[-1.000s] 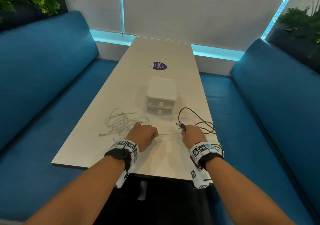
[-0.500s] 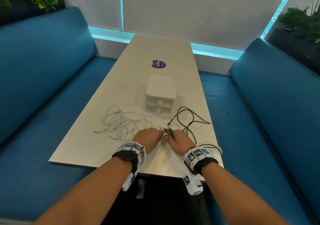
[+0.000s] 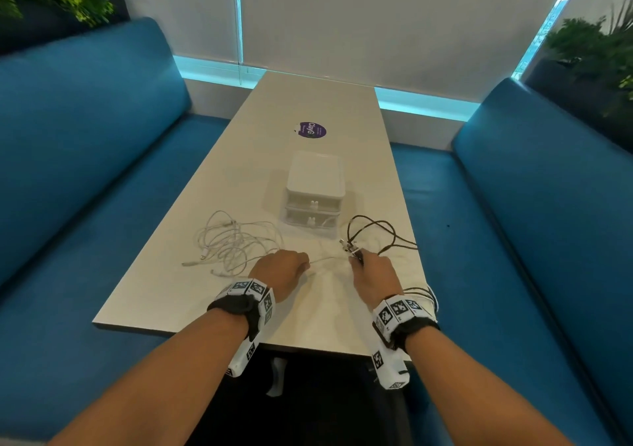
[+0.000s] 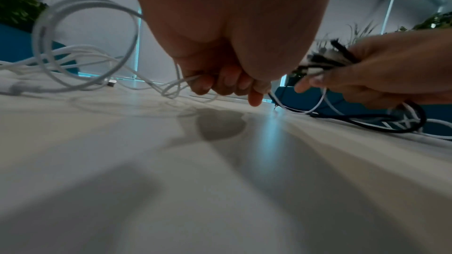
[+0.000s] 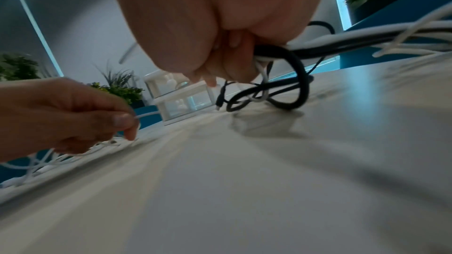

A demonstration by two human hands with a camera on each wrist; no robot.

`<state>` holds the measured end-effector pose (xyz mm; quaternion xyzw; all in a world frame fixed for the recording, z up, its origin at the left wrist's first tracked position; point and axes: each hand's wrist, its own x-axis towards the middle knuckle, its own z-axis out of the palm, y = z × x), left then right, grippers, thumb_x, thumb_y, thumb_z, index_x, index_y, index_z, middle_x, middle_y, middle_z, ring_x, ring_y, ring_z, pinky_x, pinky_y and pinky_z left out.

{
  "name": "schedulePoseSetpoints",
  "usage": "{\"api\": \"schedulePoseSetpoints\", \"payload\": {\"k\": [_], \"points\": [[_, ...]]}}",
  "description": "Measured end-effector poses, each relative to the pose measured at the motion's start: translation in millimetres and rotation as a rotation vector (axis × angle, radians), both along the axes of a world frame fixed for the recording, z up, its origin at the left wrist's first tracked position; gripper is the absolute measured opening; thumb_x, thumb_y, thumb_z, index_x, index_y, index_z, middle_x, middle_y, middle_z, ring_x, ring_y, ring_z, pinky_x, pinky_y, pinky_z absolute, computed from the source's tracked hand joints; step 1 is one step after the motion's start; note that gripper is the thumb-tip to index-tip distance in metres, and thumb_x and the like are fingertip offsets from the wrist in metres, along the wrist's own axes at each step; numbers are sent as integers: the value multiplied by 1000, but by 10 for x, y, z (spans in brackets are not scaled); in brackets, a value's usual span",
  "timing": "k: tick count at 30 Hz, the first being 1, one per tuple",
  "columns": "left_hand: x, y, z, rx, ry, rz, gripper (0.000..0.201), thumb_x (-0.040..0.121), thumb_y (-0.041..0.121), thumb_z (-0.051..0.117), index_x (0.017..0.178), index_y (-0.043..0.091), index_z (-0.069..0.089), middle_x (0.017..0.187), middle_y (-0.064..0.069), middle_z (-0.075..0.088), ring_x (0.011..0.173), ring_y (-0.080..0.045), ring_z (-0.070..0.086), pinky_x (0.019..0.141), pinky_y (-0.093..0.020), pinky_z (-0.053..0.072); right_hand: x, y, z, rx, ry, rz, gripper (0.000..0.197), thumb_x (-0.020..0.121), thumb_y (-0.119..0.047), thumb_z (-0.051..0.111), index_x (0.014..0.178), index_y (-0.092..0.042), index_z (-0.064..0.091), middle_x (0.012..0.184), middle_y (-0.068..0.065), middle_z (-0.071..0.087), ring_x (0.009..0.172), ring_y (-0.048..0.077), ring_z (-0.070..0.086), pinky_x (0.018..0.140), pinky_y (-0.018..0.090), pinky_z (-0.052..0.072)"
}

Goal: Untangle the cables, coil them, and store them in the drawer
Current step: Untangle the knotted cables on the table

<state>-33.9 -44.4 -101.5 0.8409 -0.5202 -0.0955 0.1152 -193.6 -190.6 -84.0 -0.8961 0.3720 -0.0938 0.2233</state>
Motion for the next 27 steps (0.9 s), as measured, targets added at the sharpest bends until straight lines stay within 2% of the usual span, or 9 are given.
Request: {"api": "schedulePoseSetpoints", "payload": {"k": [4, 7, 11, 13, 16, 20, 22, 25, 27], "points": [[-152, -114, 5, -21, -51, -41, 27, 105, 31, 38, 108, 19, 63, 100, -6, 69, 92, -31, 64, 79, -42, 53, 88, 132, 40, -17, -95, 86, 26, 101, -28, 47, 111, -14, 67, 94, 14, 71, 87, 34, 65, 69, 34, 48], [-229, -187, 38, -68, -25, -62, 29, 105, 35, 40, 106, 23, 66, 100, -4, 70, 91, -29, 66, 78, -40, 53, 153, 164, -7, 34, -25, 188, 24, 100, -27, 48, 103, -12, 67, 96, 13, 71, 91, 32, 65, 70, 32, 46], [-218, -139, 38, -38, -10, -53, 29, 104, 37, 44, 105, 20, 67, 97, -3, 69, 89, -27, 65, 73, -37, 51, 170, 119, -41, 127, 94, 191, 27, 99, -33, 51, 100, -10, 65, 95, 12, 68, 90, 30, 64, 73, 34, 49], [-162, -83, 29, -27, -17, -57, 25, 103, 33, 46, 102, 19, 66, 96, -3, 68, 89, -27, 63, 73, -37, 51, 163, 91, -44, 100, 148, 192, 29, 99, -34, 50, 103, -10, 64, 96, 12, 67, 89, 30, 63, 74, 36, 50], [-71, -16, 38, -21, -10, -85, 21, 105, 26, 43, 101, 18, 62, 96, -1, 65, 87, -25, 61, 76, -40, 51, 106, -28, -27, -11, 208, 95, 32, 101, -37, 45, 110, -12, 63, 100, 11, 67, 90, 30, 64, 78, 39, 53], [-65, -41, 38, -36, -50, -126, 21, 104, 17, 39, 102, 16, 60, 101, -2, 61, 88, -26, 58, 77, -39, 48, 91, -90, 10, -124, 270, -44, 26, 101, -29, 41, 108, -16, 62, 99, 8, 66, 89, 28, 64, 71, 34, 50], [-77, -67, 34, -42, -121, -119, 23, 104, 18, 39, 106, 18, 62, 103, 0, 64, 89, -26, 60, 81, -39, 46, 112, -85, 6, -149, 291, -74, 22, 100, -24, 41, 107, -15, 61, 99, 7, 65, 89, 27, 64, 71, 33, 49], [-19, -1, 40, -11, -262, -83, 28, 106, 31, 37, 101, 23, 63, 95, 4, 70, 88, -23, 63, 91, -39, 36, 34, -152, 14, -138, 329, -128, 21, 99, -18, 41, 106, -14, 60, 102, 7, 66, 92, 27, 64, 70, 32, 46], [33, 59, 45, 15, -270, -73, 30, 106, 34, 37, 101, 24, 64, 93, 3, 71, 87, -22, 65, 93, -39, 35, -23, -208, -3, -100, 316, -155, 21, 99, -19, 40, 105, -14, 60, 101, 8, 66, 89, 28, 63, 71, 33, 47]]}}
